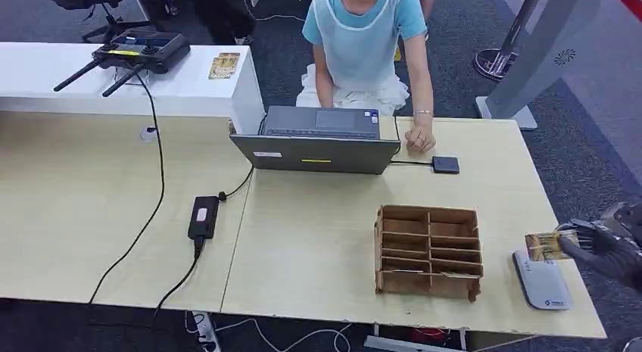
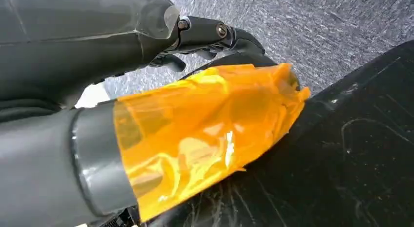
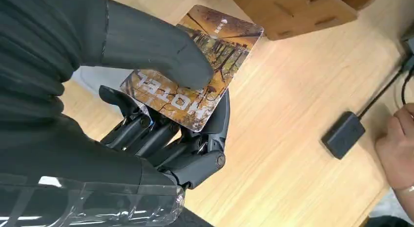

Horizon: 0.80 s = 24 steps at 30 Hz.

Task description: Pass the card to the sensor for recognition and then transmit it.

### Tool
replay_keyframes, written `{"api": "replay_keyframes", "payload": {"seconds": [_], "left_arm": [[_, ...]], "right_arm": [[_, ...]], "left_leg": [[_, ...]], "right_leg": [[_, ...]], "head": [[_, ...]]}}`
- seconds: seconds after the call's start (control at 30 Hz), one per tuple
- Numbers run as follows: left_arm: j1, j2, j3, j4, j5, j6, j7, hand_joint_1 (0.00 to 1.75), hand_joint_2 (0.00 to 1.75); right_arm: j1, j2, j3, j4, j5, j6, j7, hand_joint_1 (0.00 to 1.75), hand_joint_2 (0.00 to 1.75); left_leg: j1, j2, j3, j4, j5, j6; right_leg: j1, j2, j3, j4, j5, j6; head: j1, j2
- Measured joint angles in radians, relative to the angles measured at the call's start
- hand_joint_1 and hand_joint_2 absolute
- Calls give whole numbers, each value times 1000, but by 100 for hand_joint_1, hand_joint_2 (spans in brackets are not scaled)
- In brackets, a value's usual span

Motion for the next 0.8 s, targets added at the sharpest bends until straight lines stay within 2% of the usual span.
{"api": "replay_keyframes", "payload": {"seconds": [0.47,0.8], "left_arm": [[-9,1,-63,0,-48,-20,-6,0,0],[-8,-3,-114,0,-50,-37,-12,0,0]], "right_arm": [[2,0,82,45,66,-25,-20,175,175],[-6,2,111,110,85,-47,-31,175,175]], "left_leg": [[-1,0,0,0,0,0],[-1,0,0,0,0,0]], "right_leg": [[0,0,0,0,0,0],[-1,0,0,0,0,0]], "head": [[0,0],[0,0]]}}
